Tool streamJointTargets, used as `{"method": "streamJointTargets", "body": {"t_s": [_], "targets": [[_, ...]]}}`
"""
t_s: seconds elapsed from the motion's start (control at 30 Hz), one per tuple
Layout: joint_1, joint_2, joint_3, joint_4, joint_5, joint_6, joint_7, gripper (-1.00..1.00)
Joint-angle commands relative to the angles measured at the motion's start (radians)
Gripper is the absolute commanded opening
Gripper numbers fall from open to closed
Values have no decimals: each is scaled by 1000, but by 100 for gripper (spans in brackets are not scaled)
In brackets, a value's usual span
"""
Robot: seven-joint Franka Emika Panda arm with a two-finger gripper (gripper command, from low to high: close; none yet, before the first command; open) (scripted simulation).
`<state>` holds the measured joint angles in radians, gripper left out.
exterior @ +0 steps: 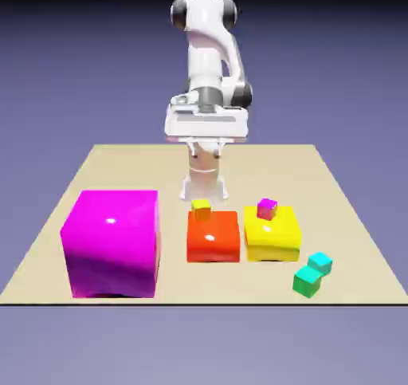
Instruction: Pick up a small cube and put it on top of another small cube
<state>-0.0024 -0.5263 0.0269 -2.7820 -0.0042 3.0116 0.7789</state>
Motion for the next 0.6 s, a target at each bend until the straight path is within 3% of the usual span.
{"method": "streamJointTargets", "body": {"t_s": [0.0,0.57], "targets": [[-12,36,22,23,-3,-21,31,0],[-215,652,402,418,-62,-379,565,0]]}}
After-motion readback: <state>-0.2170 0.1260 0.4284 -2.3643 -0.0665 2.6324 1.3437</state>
